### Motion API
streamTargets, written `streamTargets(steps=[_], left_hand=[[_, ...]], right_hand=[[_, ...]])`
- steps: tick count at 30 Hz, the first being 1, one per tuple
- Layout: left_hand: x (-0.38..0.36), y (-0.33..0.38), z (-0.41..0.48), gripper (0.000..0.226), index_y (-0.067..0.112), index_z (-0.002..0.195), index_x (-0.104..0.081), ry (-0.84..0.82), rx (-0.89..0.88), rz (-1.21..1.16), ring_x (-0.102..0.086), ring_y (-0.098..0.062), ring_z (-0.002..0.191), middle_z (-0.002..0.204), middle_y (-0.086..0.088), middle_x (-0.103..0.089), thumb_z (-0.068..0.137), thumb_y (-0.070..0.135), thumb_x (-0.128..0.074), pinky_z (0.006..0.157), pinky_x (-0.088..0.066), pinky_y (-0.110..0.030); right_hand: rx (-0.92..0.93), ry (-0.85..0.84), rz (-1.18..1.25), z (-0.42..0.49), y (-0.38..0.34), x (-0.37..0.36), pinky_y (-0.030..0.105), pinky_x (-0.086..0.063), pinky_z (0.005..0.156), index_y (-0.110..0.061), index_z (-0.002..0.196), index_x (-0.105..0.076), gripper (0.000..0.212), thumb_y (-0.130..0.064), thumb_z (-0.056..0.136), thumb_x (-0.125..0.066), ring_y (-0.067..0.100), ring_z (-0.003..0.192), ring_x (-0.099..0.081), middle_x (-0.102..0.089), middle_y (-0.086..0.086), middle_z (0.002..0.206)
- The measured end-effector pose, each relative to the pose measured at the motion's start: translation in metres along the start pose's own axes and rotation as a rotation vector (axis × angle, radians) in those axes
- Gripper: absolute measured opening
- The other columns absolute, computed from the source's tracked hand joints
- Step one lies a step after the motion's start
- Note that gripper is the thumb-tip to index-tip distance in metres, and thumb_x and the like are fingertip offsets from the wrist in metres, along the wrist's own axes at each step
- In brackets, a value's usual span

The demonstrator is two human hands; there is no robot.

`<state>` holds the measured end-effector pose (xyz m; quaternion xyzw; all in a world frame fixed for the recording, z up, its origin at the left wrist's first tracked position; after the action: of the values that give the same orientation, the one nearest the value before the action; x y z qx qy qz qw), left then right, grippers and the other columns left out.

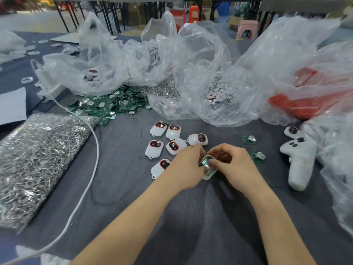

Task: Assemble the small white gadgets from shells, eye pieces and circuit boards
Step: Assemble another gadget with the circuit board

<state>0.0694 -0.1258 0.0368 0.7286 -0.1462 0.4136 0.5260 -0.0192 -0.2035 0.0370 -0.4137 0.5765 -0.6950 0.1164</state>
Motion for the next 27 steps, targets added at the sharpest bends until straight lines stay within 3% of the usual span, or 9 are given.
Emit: streamTargets(steps=[3,8,12,16,20,27], left_hand=[[0.000,-0.002,-0.010,0.018,0.021,0.098,-0.047,0.092,-0.056,-0.174,-0.053,-0.016,0.075,0.081,0.007,-0.060,0.088,0.011,-0.059,0.061,-0.037,-0.022],[0.008,-0.001,-0.011,0.020,0.021,0.104,-0.053,0.166,-0.098,-0.452,-0.065,-0.015,0.081,0.088,-0.004,-0.069,0.092,0.005,-0.055,0.077,-0.049,-0.027],[0.010,0.002,-0.005,0.022,0.009,0.113,-0.050,0.196,-0.072,-0.642,-0.068,-0.029,0.085,0.096,-0.017,-0.068,0.094,-0.001,-0.052,0.080,-0.057,-0.039],[0.003,0.004,-0.001,0.021,0.002,0.114,-0.049,0.216,-0.052,-0.728,-0.068,-0.030,0.087,0.102,-0.021,-0.066,0.094,-0.004,-0.051,0.083,-0.056,-0.045],[-0.002,0.001,0.000,0.026,0.000,0.120,-0.049,0.182,-0.069,-0.817,-0.066,-0.019,0.087,0.105,-0.018,-0.066,0.094,-0.004,-0.052,0.075,-0.056,-0.024],[-0.005,-0.001,-0.001,0.027,0.016,0.113,-0.057,0.164,-0.113,-0.775,-0.068,-0.013,0.089,0.102,-0.006,-0.069,0.093,-0.001,-0.055,0.078,-0.054,-0.024]], right_hand=[[0.069,-0.014,0.093,-0.002,-0.011,0.000,0.026,-0.053,0.070,-0.020,0.079,-0.069,0.019,-0.001,0.078,-0.072,0.015,0.072,-0.067,-0.071,-0.002,0.074],[0.117,0.085,0.337,-0.003,-0.018,0.011,0.015,-0.052,0.072,-0.017,0.083,-0.069,0.022,0.004,0.077,-0.072,0.007,0.075,-0.067,-0.073,-0.004,0.079],[0.100,0.117,0.350,-0.003,-0.014,0.013,0.019,-0.055,0.073,-0.018,0.087,-0.070,0.023,0.001,0.077,-0.073,0.011,0.079,-0.070,-0.074,-0.002,0.084],[0.080,0.160,0.305,0.000,-0.009,0.015,0.015,-0.052,0.070,-0.018,0.084,-0.070,0.023,0.004,0.077,-0.071,0.007,0.074,-0.068,-0.073,-0.003,0.079],[0.039,0.155,0.394,0.002,-0.001,0.013,0.014,-0.050,0.065,-0.017,0.084,-0.070,0.019,0.002,0.079,-0.070,0.004,0.071,-0.067,-0.073,-0.004,0.076],[-0.006,0.178,0.440,0.002,0.006,0.010,0.020,-0.052,0.057,-0.015,0.084,-0.069,0.012,-0.003,0.081,-0.069,0.010,0.070,-0.068,-0.073,0.001,0.077]])
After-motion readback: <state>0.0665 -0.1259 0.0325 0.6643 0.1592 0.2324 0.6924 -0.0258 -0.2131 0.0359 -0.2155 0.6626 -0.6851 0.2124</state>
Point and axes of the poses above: each hand's wrist, its own z-axis towards the middle knuckle, its own x-axis out of the back of the hand, y = z × x, the point moved 9 cm from there along z, towards the middle knuckle
